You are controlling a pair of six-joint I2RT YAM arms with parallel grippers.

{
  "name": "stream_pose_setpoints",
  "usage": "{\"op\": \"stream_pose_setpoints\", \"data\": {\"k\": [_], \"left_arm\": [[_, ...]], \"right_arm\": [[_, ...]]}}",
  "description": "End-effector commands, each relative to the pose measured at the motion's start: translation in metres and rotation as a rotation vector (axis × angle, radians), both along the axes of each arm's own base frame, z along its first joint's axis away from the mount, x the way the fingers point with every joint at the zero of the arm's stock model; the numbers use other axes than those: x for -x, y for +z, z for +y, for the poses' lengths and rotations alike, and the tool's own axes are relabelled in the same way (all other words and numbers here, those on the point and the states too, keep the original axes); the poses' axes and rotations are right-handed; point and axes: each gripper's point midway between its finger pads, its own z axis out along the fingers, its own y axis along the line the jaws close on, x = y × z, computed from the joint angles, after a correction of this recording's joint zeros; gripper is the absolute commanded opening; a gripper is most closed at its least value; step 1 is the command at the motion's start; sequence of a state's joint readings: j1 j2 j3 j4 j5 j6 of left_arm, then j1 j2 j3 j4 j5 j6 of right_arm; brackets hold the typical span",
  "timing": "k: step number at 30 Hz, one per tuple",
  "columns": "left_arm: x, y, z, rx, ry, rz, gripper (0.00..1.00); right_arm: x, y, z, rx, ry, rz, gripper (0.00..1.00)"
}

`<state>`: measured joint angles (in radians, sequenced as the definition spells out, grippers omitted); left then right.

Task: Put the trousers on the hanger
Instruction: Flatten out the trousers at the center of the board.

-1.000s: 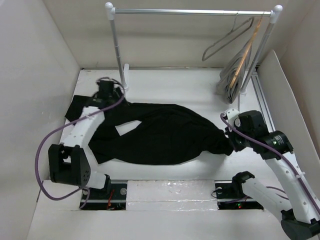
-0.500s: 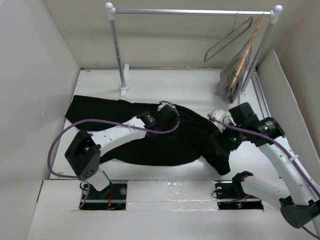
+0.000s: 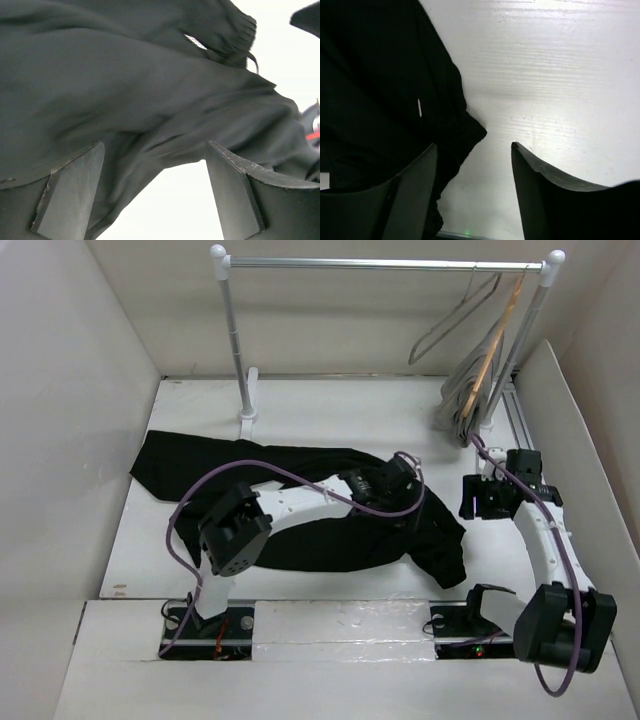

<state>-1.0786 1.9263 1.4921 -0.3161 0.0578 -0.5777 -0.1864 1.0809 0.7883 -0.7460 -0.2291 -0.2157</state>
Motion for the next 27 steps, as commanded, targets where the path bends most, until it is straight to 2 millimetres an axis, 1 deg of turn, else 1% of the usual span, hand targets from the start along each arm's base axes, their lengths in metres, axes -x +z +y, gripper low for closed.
{"op": "stream_pose_setpoints", "data": {"k": [1,2,4,5,6,7,8,10,11,12,13,14,15,16,17,18,19,21,22,23,24,25,26,27], "left_arm": [[0.032,0.026,-0.036,0.086,-0.184,-0.008,0.78],[0.033,0.017,-0.04,0.076,-0.208,-0.001,0.8],[0.042,0.009,-0.044,0.079,-0.256,0.041,0.79],[0.044,-0.001,-0.043,0.062,-0.264,0.055,0.69],[0.046,-0.01,-0.038,0.045,-0.27,0.066,0.63],[0.046,-0.016,-0.034,0.026,-0.264,0.065,0.55],[0.049,-0.027,-0.023,-0.004,-0.257,0.074,0.37],[0.053,-0.037,-0.009,-0.036,-0.248,0.084,0.18],[0.055,-0.046,0.006,-0.057,-0.233,0.098,0.02],[0.052,-0.049,0.015,-0.065,-0.211,0.109,0.0],[0.056,-0.055,0.023,-0.077,-0.198,0.123,0.0],[0.057,-0.062,0.037,-0.08,-0.181,0.138,0.0],[0.061,-0.064,0.042,-0.081,-0.179,0.147,0.0],[0.058,-0.068,0.049,-0.089,-0.157,0.154,0.0],[0.06,-0.069,0.051,-0.086,-0.157,0.159,0.0],[0.064,-0.076,0.058,-0.105,-0.154,0.17,0.0],[0.065,-0.078,0.061,-0.112,-0.149,0.174,0.0],[0.067,-0.079,0.065,-0.114,-0.133,0.181,0.0],[0.066,-0.078,0.065,-0.11,-0.126,0.18,0.0],[0.066,-0.073,0.064,-0.098,-0.121,0.175,0.0],[0.065,-0.07,0.064,-0.097,-0.113,0.17,0.0],[0.063,-0.068,0.065,-0.099,-0.107,0.161,0.0],[0.064,-0.068,0.068,-0.11,-0.106,0.166,0.0],[0.064,-0.068,0.068,-0.115,-0.105,0.169,0.0]], "right_arm": [[-0.031,-0.002,-0.004,-0.065,-0.05,-0.097,0.68],[-0.031,-0.008,-0.004,-0.088,-0.06,-0.083,0.68],[-0.024,-0.027,-0.007,-0.136,-0.098,-0.031,0.68],[-0.023,-0.03,-0.008,-0.154,-0.108,-0.03,0.68],[-0.02,-0.035,-0.007,-0.171,-0.117,-0.02,0.68],[-0.014,-0.043,-0.004,-0.201,-0.121,0.001,0.68],[-0.014,-0.046,-0.005,-0.212,-0.127,-0.001,0.68],[-0.011,-0.056,-0.001,-0.233,-0.125,0.026,0.67],[-0.01,-0.061,-0.001,-0.242,-0.132,0.03,0.67],[-0.01,-0.064,0.001,-0.255,-0.122,0.031,0.66],[-0.009,-0.068,0.007,-0.288,-0.106,0.046,0.65],[-0.008,-0.072,0.01,-0.305,-0.096,0.052,0.64],[-0.007,-0.074,0.012,-0.319,-0.088,0.059,0.63],[-0.007,-0.076,0.016,-0.335,-0.072,0.059,0.62],[-0.007,-0.079,0.017,-0.343,-0.068,0.063,0.6],[-0.004,-0.082,0.017,-0.358,-0.071,0.066,0.53],[-0.003,-0.083,0.019,-0.368,-0.07,0.066,0.41],[-0.002,-0.083,0.022,-0.394,-0.076,0.067,0.29],[-0.003,-0.081,0.022,-0.4,-0.076,0.063,0.14],[-0.003,-0.078,0.022,-0.397,-0.082,0.064,0.07],[-0.008,-0.068,0.019,-0.38,-0.083,0.027,0.03],[-0.017,-0.057,0.01,-0.343,-0.108,-0.007,0.0],[-0.023,-0.048,0.004,-0.321,-0.127,-0.037,0.0],[-0.032,-0.033,-0.006,-0.271,-0.154,-0.094,0.0]]}}
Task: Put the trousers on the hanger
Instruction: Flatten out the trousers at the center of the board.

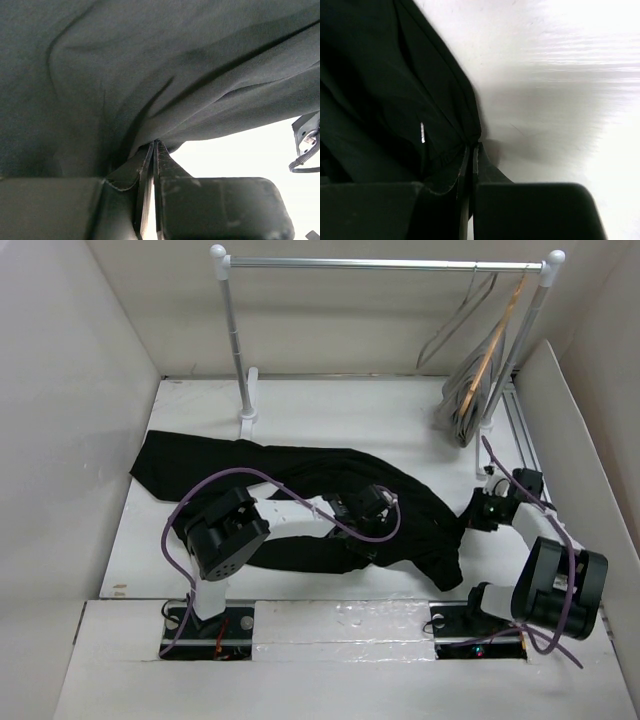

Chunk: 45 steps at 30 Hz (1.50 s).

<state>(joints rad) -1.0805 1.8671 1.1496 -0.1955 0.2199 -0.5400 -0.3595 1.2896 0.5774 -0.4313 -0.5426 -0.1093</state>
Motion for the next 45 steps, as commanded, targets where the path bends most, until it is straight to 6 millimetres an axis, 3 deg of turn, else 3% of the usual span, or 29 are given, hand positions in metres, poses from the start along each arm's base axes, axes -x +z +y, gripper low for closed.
{"op": "stream_pose_setpoints", "data": {"k": [1,4,5,7,10,11,12,13,14,15,16,18,19,21,22,24,25,26,27,28,29,30,31,33,34,36,37,41,45], "left_arm": [[0.002,0.008,0.012,-0.038,0.016,-0.01,0.0],[0.012,0.008,0.015,-0.058,-0.019,0.007,0.0],[0.013,0.01,0.015,-0.058,-0.023,0.009,0.0],[0.024,0.02,0.004,-0.026,-0.071,0.027,0.0],[0.03,0.03,-0.009,0.006,-0.096,0.049,0.0],[0.029,0.036,-0.016,0.029,-0.1,0.052,0.0],[0.033,0.04,-0.021,0.051,-0.117,0.074,0.02],[0.033,0.046,-0.026,0.069,-0.123,0.075,0.2],[0.03,0.061,-0.034,0.089,-0.134,0.067,0.42],[0.029,0.061,-0.034,0.087,-0.131,0.063,0.42],[0.026,0.067,-0.034,0.087,-0.129,0.044,0.56],[0.019,0.091,-0.037,0.116,-0.111,-0.003,0.62],[0.018,0.099,-0.038,0.13,-0.109,-0.012,0.63],[-0.002,0.125,-0.031,0.168,-0.039,-0.065,0.63],[-0.011,0.131,-0.026,0.17,-0.002,-0.095,0.63],[-0.049,0.148,0.005,0.136,0.182,-0.216,0.62],[-0.065,0.151,0.021,0.117,0.262,-0.256,0.62],[-0.075,0.153,0.046,0.102,0.338,-0.271,0.62],[-0.111,0.155,0.083,0.078,0.493,-0.295,0.61],[-0.125,0.154,0.107,0.075,0.604,-0.284,0.61],[-0.133,0.151,0.139,0.073,0.697,-0.283,0.61],[-0.162,0.151,0.189,0.074,0.862,-0.281,0.61],[-0.171,0.149,0.218,0.082,0.963,-0.277,0.61],[-0.177,0.147,0.277,0.119,1.139,-0.29,0.61],[-0.187,0.146,0.336,0.122,1.311,-0.303,0.61],[-0.185,0.15,0.384,0.194,1.436,-0.34,0.61],[-0.181,0.149,0.431,0.192,1.572,-0.359,0.62],[-0.17,0.127,0.504,0.137,1.766,-0.312,0.61],[-0.164,0.085,0.547,0.11,1.884,-0.162,0.61]], "right_arm": [[-0.043,0.059,-0.029,0.111,-0.103,-0.188,0.0],[-0.081,0.093,-0.052,0.207,-0.172,-0.319,0.0],[-0.103,0.117,-0.062,0.249,-0.184,-0.397,0.0],[-0.138,0.14,-0.082,0.328,-0.214,-0.48,0.0],[-0.172,0.153,-0.101,0.374,-0.245,-0.536,0.0],[-0.188,0.142,-0.105,0.379,-0.248,-0.527,0.0],[-0.202,0.153,-0.111,0.389,-0.255,-0.553,0.0],[-0.212,0.152,-0.109,0.391,-0.237,-0.553,0.23],[-0.218,0.126,-0.109,0.376,-0.195,-0.449,0.45],[-0.226,0.143,-0.112,0.384,-0.2,-0.487,0.46],[-0.225,0.141,-0.112,0.393,-0.186,-0.467,0.59],[-0.223,0.159,-0.1,0.367,-0.163,-0.521,0.67],[-0.214,0.153,-0.095,0.342,-0.177,-0.514,0.77],[-0.198,0.18,-0.078,0.309,-0.169,-0.567,0.82],[-0.186,0.171,-0.063,0.287,-0.146,-0.542,0.81],[-0.162,0.17,-0.038,0.252,-0.126,-0.52,0.71],[-0.139,0.169,-0.01,0.234,-0.07,-0.537,0.44],[-0.124,0.163,0.005,0.222,-0.035,-0.526,0.28],[-0.109,0.157,0.022,0.205,0.011,-0.522,0.14],[-0.091,0.165,0.036,0.196,0.051,-0.556,0.0],[-0.063,0.135,0.058,0.167,0.126,-0.48,0.0],[-0.048,0.128,0.069,0.151,0.168,-0.471,0.0],[-0.033,0.122,0.079,0.131,0.208,-0.464,0.0],[0.0,0.115,0.098,0.107,0.283,-0.475,0.0],[0.008,0.114,0.102,0.106,0.315,-0.479,0.04],[0.026,0.111,0.114,0.12,0.407,-0.472,0.11],[0.029,0.111,0.117,0.128,0.437,-0.481,0.19],[0.038,0.113,0.134,0.14,0.555,-0.507,0.39],[0.046,0.108,0.15,0.148,0.689,-0.474,0.49]]}}
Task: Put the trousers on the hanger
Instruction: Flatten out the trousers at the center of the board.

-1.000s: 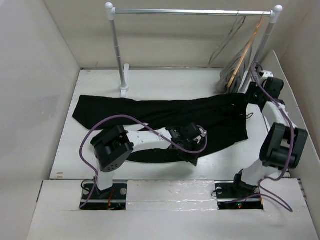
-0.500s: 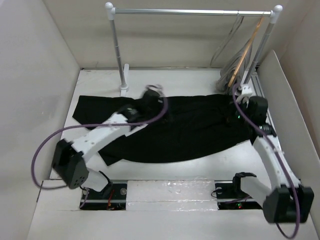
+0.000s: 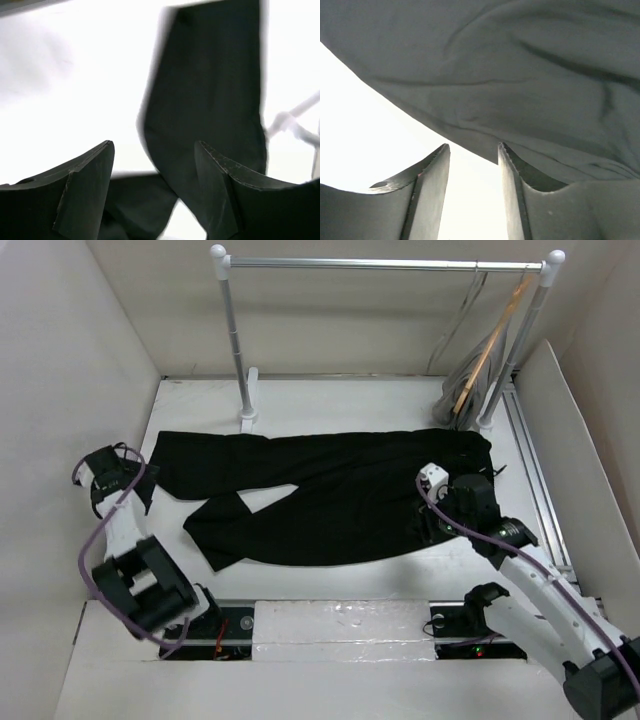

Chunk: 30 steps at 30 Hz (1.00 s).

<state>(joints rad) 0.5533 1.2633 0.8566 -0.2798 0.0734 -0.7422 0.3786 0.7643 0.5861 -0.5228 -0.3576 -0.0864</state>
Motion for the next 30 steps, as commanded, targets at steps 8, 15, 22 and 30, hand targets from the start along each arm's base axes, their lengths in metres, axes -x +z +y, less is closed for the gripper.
{"op": "stream_pose_setpoints", "data": {"k": [8,15,22,30], "left_arm": [[-0.036,-0.068,0.04,0.122,-0.09,0.109,0.63],[-0.074,-0.077,0.014,0.106,-0.221,0.094,0.61],[-0.082,-0.066,0.019,-0.101,-0.216,0.233,0.57],[-0.073,-0.075,0.043,-0.153,-0.137,0.364,0.44]], "right_arm": [[0.012,-0.003,0.024,0.024,0.174,-0.017,0.55],[0.012,-0.014,0.027,0.035,0.17,0.015,0.55],[0.003,-0.015,0.038,0.019,0.174,0.016,0.55],[-0.002,-0.021,0.041,0.038,0.177,0.018,0.55]]}}
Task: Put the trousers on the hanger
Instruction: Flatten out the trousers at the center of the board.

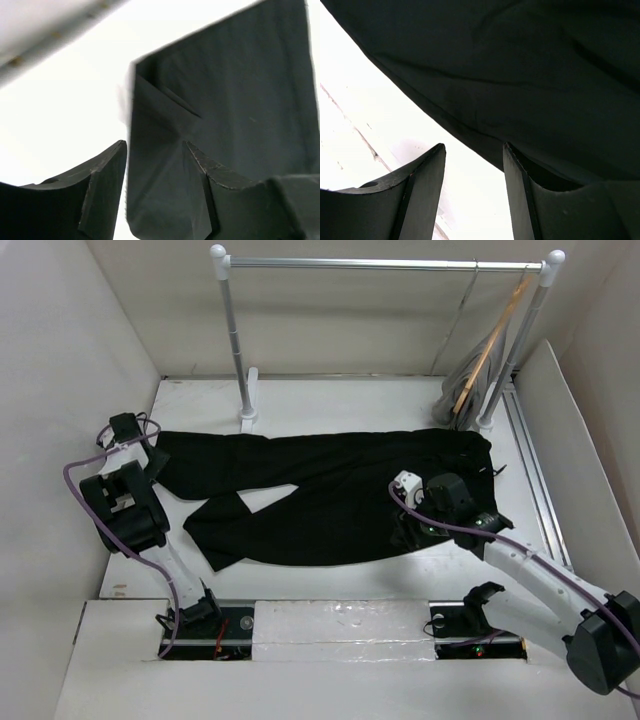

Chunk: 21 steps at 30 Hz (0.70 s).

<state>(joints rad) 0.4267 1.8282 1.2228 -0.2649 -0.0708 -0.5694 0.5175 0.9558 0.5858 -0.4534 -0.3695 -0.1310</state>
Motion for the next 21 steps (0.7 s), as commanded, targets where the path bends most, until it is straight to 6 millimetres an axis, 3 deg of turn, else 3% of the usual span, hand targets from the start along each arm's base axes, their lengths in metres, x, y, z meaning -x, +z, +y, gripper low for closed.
{"op": "stream_pose_setpoints", "data": {"k": [1,3,8,10,15,18,20,21], "left_arm": [[0.015,-0.004,0.017,-0.065,0.038,0.096,0.43],[0.019,-0.012,0.018,-0.067,0.037,0.13,0.36],[0.019,-0.013,0.014,-0.075,0.005,0.148,0.41],[0.011,0.002,0.002,-0.113,-0.034,0.116,0.4],[0.013,0.049,0.0,-0.209,0.002,0.03,0.31],[0.011,0.067,-0.01,-0.255,-0.031,-0.02,0.34],[0.009,0.069,-0.015,-0.293,-0.057,-0.005,0.37],[0.011,0.058,-0.022,-0.293,-0.085,0.051,0.38]], "right_arm": [[-0.013,0.012,0.008,-0.033,0.003,-0.067,0.55],[-0.013,0.012,0.008,-0.026,0.006,-0.065,0.55],[-0.016,0.014,0.01,-0.02,0.017,-0.073,0.55],[-0.016,0.013,0.013,-0.02,0.034,-0.074,0.55],[-0.015,0.008,0.014,-0.016,0.05,-0.063,0.55],[-0.014,0.005,0.014,-0.014,0.054,-0.054,0.55],[-0.013,0.005,0.014,-0.016,0.055,-0.055,0.55],[-0.013,0.005,0.014,-0.015,0.058,-0.059,0.55]]}}
